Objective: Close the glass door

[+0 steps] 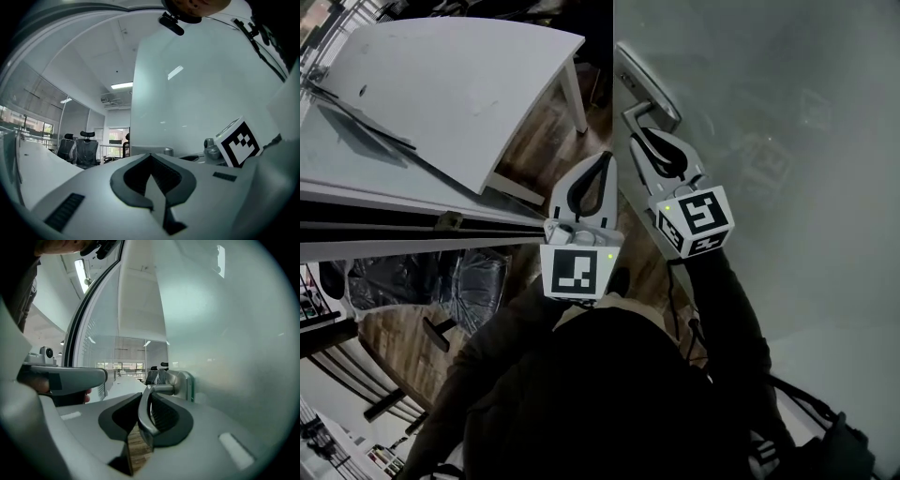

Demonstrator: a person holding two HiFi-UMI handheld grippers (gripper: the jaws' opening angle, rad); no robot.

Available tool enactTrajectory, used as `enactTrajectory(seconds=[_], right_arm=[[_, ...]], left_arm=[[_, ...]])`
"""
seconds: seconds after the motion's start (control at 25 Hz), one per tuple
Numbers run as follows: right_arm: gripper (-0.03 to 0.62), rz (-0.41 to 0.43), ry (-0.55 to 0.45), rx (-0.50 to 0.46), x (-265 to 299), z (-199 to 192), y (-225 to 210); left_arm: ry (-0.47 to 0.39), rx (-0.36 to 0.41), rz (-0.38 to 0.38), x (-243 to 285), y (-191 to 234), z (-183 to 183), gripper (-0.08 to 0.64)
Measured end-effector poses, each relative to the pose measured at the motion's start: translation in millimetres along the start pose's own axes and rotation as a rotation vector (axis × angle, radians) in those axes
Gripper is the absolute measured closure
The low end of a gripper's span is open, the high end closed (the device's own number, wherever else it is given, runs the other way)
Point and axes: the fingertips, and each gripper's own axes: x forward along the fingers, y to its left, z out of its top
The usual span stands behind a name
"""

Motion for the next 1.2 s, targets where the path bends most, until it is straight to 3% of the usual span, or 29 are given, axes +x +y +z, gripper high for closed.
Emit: enactTrajectory(seconds=[0.36,0.8,1.2], right_arm=[[0.532,0.057,0.006,0.001,0,-6,58],[0.535,0.093,0.01,0.012,-8,-1,124],[0.535,0.176,0.014,-0.004,-13,-19,185]], left_arm=[[-0.012,-0.003,0.034,-41,26,1,0.563],[-0.004,0.003,-0.021,-102,54,11,0.563],[-0.007,0.041,0.049,-153,62,2,0.563]])
